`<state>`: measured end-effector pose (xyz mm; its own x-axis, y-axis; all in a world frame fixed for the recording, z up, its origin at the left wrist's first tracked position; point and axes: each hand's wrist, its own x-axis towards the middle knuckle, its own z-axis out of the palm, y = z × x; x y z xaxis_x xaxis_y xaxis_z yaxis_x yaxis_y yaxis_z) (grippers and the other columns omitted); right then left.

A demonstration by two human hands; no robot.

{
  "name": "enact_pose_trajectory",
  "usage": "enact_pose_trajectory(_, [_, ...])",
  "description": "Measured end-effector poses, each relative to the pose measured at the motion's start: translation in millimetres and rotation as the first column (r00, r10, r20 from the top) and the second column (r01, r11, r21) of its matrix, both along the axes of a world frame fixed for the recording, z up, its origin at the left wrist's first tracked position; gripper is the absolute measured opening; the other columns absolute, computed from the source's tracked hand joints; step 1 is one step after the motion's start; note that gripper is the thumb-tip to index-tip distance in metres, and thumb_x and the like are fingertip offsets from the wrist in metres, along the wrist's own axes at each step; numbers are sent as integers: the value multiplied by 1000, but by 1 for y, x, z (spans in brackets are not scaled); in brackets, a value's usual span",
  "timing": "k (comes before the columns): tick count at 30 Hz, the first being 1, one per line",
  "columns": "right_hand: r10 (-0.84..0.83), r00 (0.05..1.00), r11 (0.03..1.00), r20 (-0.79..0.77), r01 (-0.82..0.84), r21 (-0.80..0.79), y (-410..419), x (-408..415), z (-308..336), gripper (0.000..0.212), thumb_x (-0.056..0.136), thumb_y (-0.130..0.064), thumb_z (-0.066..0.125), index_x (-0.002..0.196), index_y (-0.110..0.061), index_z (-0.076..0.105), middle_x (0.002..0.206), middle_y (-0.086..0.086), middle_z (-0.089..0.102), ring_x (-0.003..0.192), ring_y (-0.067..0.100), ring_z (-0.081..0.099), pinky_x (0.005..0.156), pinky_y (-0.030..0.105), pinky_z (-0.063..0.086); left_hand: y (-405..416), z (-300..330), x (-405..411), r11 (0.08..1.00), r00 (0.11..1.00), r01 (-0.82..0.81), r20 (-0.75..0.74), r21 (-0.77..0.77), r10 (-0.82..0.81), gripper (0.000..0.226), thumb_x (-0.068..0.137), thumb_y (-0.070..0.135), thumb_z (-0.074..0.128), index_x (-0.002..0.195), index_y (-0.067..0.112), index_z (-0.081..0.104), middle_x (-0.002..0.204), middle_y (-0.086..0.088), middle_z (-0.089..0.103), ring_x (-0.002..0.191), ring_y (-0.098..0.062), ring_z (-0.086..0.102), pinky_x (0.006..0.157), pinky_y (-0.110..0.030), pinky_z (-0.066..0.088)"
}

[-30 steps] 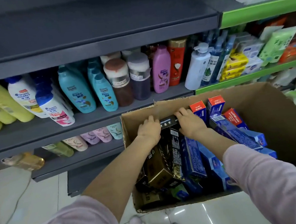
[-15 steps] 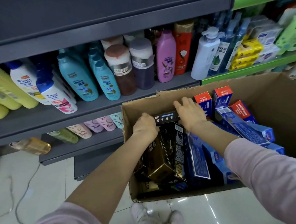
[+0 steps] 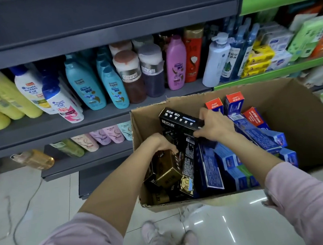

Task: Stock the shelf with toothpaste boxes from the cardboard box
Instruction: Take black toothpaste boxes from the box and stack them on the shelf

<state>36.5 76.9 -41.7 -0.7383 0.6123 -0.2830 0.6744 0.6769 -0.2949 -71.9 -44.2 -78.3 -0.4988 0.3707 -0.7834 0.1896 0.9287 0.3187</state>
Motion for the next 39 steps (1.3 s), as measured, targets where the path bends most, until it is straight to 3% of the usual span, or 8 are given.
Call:
enact_pose_trajectory(4, [-185, 979, 948, -90, 154, -280, -14, 15, -20, 51, 75, -42, 70, 106, -11, 44, 93, 3, 51, 90, 26, 52, 71, 31, 41, -2, -4, 7, 969, 983, -173, 88, 176, 160, 67, 82, 26, 70, 141, 11, 42, 134, -11, 51, 116, -23, 54, 91, -27, 45])
enact_pose_trajectory(10, [-430, 842, 738, -325, 121, -663, -13, 27, -13, 43, 78, -21, 70, 103, -11, 36, 87, -1, 52, 74, 12, 52, 60, 27, 42, -4, 6, 11, 746, 903, -425, 177, 514, 392, 82, 79, 27, 74, 146, 14, 28, 134, -7, 51, 118, -22, 51, 89, -29, 43])
enact_pose_trajectory(14, [-453, 763, 694, -461, -23, -719, -13, 25, 9, 40, 83, -17, 64, 116, -21, 43, 104, 1, 61, 94, 16, 61, 76, 28, 51, -2, 31, 11, 614, 905, -385, 151, 689, 398, 24, 78, 23, 75, 91, 22, 55, 96, 4, 65, 83, -10, 60, 75, -21, 46])
enact_pose_trajectory(20, [-455, 602, 657, -656, -270, -704, -24, -2, 70, 43, 85, -18, 60, 122, -34, 46, 117, -6, 61, 105, 9, 59, 84, 30, 49, -15, 87, -3, 409, 888, -412, 257, 814, 382, 67, 62, 43, 76, 119, 30, 44, 117, -8, 59, 101, -24, 62, 91, -41, 50])
enact_pose_trajectory(24, [-510, 542, 580, -668, -357, -732, -37, -30, 103, 35, 90, -15, 56, 121, -25, 46, 113, 1, 62, 97, 15, 63, 78, 32, 51, -30, 123, -21, 354, 888, -424, 305, 834, 346, 45, 90, 44, 55, 124, 22, 34, 100, -3, 58, 83, -17, 61, 81, -36, 50])
enact_pose_trajectory(28, [-409, 539, 630, -736, -417, -655, -61, -60, 121, 39, 88, -12, 57, 123, -27, 48, 110, -10, 62, 105, 10, 58, 86, 27, 47, -57, 155, -48, 290, 889, -329, 191, 899, 416, 62, 88, 41, 45, 146, 32, 22, 128, 3, 49, 109, -14, 54, 97, -36, 44])
enact_pose_trajectory(32, [-323, 539, 630, -778, -491, -602, -97, -106, 146, 34, 86, -14, 59, 107, -39, 52, 107, -14, 65, 106, 10, 59, 97, 35, 45, -104, 188, -83, 247, 862, -153, 7, 957, 507, 51, 98, 21, 48, 143, 28, 26, 121, 8, 56, 99, -8, 59, 88, -24, 48])
enact_pose_trajectory(39, [-155, 454, 653, -877, -619, -436, -172, -197, 185, 38, 90, -16, 58, 125, -28, 48, 111, -18, 62, 103, -1, 58, 81, 16, 45, -202, 235, -186, 421, 514, 60, -390, 905, 764, 56, 74, 28, 79, 124, 13, 57, 112, -1, 65, 104, -15, 60, 89, -25, 45])
